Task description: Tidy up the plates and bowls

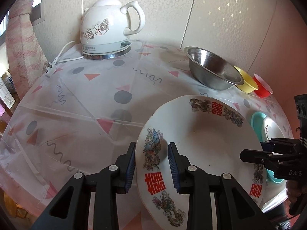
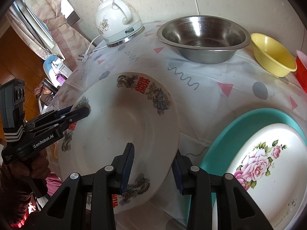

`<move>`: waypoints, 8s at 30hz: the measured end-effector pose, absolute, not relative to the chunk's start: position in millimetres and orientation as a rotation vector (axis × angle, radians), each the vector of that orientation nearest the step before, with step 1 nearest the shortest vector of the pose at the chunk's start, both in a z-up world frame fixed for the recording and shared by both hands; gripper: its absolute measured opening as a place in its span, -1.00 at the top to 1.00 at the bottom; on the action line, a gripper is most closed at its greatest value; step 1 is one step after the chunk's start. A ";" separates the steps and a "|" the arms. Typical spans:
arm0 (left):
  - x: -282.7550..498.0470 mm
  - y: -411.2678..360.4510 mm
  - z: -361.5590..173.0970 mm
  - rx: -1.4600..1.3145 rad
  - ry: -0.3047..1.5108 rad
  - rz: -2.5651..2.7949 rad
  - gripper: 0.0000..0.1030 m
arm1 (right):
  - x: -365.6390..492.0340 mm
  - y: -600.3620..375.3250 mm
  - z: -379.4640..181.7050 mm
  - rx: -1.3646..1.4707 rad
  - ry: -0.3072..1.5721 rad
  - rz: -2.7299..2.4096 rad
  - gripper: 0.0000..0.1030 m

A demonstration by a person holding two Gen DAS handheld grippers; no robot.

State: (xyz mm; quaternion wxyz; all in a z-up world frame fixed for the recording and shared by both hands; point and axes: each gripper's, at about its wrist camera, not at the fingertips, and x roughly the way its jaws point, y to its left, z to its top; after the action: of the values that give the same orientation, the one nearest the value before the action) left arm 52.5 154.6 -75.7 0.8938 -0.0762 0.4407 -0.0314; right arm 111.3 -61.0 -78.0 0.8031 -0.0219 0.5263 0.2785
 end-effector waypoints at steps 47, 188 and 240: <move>40.7 127.9 -71.0 -0.240 0.947 -0.051 0.39 | 106.0 -83.0 -63.9 -0.057 1.053 0.482 0.31; 96.2 30.4 -35.1 0.051 0.835 0.057 0.36 | 112.8 -215.3 -19.3 0.170 0.922 0.128 0.31; 218.0 76.6 -39.7 -0.271 0.930 -0.032 0.03 | 254.7 -126.6 -58.4 0.354 1.052 0.247 0.29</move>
State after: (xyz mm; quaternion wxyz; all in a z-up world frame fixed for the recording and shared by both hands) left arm 218.0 76.6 -39.7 0.8849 -0.1301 0.4471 -0.0154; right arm 254.7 -126.6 -58.4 0.8426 0.1675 0.4983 0.1168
